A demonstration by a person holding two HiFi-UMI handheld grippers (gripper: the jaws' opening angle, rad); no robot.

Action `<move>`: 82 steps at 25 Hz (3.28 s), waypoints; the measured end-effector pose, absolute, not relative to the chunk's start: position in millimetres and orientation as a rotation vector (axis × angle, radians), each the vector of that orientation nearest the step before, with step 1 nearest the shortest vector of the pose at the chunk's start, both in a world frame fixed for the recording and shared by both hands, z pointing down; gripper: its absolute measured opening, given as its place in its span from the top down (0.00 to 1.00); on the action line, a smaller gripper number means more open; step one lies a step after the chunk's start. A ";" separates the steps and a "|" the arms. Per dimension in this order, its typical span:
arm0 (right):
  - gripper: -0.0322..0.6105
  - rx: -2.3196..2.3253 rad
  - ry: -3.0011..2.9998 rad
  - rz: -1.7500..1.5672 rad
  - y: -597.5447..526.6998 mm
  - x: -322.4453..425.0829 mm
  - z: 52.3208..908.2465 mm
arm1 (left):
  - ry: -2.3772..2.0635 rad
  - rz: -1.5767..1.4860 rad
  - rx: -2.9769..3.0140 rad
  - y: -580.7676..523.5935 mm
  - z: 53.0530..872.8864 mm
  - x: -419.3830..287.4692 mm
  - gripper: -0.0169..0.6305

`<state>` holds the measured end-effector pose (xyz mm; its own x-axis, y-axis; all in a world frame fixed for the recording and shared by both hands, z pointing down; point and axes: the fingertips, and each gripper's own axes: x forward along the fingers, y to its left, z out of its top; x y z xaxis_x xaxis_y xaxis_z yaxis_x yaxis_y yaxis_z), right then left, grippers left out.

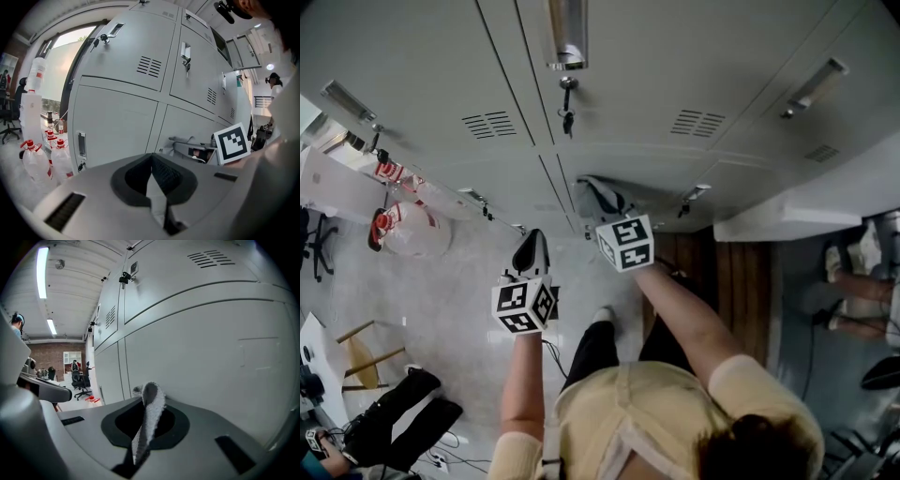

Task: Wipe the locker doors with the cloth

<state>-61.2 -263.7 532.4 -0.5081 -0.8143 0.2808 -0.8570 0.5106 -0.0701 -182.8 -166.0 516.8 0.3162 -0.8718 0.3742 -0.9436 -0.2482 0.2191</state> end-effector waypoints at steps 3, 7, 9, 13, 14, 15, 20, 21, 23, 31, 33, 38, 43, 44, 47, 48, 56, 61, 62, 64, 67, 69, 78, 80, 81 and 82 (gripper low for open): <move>0.93 1.451 -2.527 0.285 -264.8 -52.9 533.8 | -1.593 0.247 2.199 -169.3 517.9 -177.8 0.97; 0.93 1.487 -2.498 0.292 -263.3 -38.3 535.2 | -1.560 0.252 2.226 -174.8 517.6 -167.3 0.97; 0.93 1.512 -2.485 0.295 -263.0 -29.9 534.9 | -1.541 0.253 2.241 -177.6 517.3 -161.7 0.97; 0.93 1.558 -2.463 0.295 -262.4 -13.1 533.3 | -1.505 0.260 2.270 -182.7 516.5 -149.6 0.97; 0.93 1.568 -2.457 0.297 -262.2 -8.7 533.3 | -1.496 0.261 2.276 -184.1 516.2 -146.4 0.97; 0.93 1.579 -2.449 0.299 -261.9 -4.2 533.4 | -1.488 0.262 2.283 -185.3 515.9 -143.2 0.97; 0.93 1.631 -2.416 0.294 -261.4 17.8 532.8 | -1.453 0.267 2.313 -190.7 514.4 -130.2 0.97; 0.93 1.642 -2.408 0.294 -261.2 22.2 532.6 | -1.448 0.268 2.317 -191.7 514.4 -128.3 0.97; 0.93 1.664 -2.395 0.285 -261.1 31.0 531.6 | -1.437 0.268 2.322 -193.7 514.6 -124.5 0.97; 0.93 1.739 -2.328 0.290 -258.0 67.5 535.5 | -1.391 0.278 2.348 -198.9 516.9 -107.1 0.97; 0.93 1.756 -2.311 0.299 -256.7 75.8 537.5 | -1.382 0.280 2.351 -200.3 517.4 -103.5 0.97; 0.93 1.793 -2.278 0.298 -254.9 94.8 538.6 | -1.360 0.282 2.367 -204.1 517.2 -92.7 0.97; 0.93 1.828 -2.249 0.311 -253.2 111.6 540.5 | -1.342 0.284 2.377 -205.0 517.1 -82.1 0.97; 0.93 1.832 -2.244 0.312 -252.7 113.9 540.2 | -1.339 0.285 2.378 -204.9 517.2 -80.8 0.97; 0.93 1.839 -2.237 0.321 -250.5 118.5 540.2 | -1.335 0.289 2.380 -204.2 518.0 -78.1 0.97; 0.93 1.839 -2.241 0.325 -249.1 118.7 540.0 | -1.335 0.290 2.380 -203.8 518.4 -77.6 0.97; 0.93 1.774 -2.329 0.370 -231.1 91.1 540.4 | -1.372 0.286 2.345 -198.2 522.6 -86.5 0.97; 0.93 1.715 -2.371 0.394 -231.0 68.3 545.9 | -1.421 0.279 2.318 -194.2 523.6 -103.0 0.97; 0.93 1.700 -2.378 0.396 -230.9 62.9 547.6 | -1.434 0.280 2.306 -192.6 525.1 -108.3 0.97; 0.93 1.667 -2.391 0.398 -230.3 51.3 550.4 | -1.459 0.279 2.281 -189.2 527.9 -118.9 0.97; 0.93 1.618 -2.410 0.403 -229.1 34.3 556.3 | -1.492 0.278 2.252 -184.0 531.1 -132.6 0.97; 0.93 1.590 -2.422 0.404 -229.5 23.4 560.7 | -1.509 0.279 2.236 -181.5 533.3 -140.7 0.97; 0.93 1.510 -2.462 0.408 -236.8 -15.6 571.8 | -1.558 0.296 2.178 -170.9 543.6 -164.5 0.97; 0.93 1.492 -2.473 0.395 -239.5 -24.0 573.7 | -1.560 0.302 2.172 -169.0 546.5 -167.1 0.97; 0.93 1.483 -2.480 0.387 -240.9 -28.4 574.6 | -1.560 0.306 2.169 -168.2 547.9 -168.4 0.97; 0.93 1.473 -2.487 0.383 -242.1 -33.0 575.6 | -1.561 0.308 2.166 -167.5 549.3 -170.0 0.97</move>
<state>-33.0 -242.1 575.6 -0.4708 -0.8213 0.3221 -0.8802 0.4623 -0.1078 -170.0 -167.5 549.3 0.3345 -0.8385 0.4302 -0.9390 -0.2580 0.2272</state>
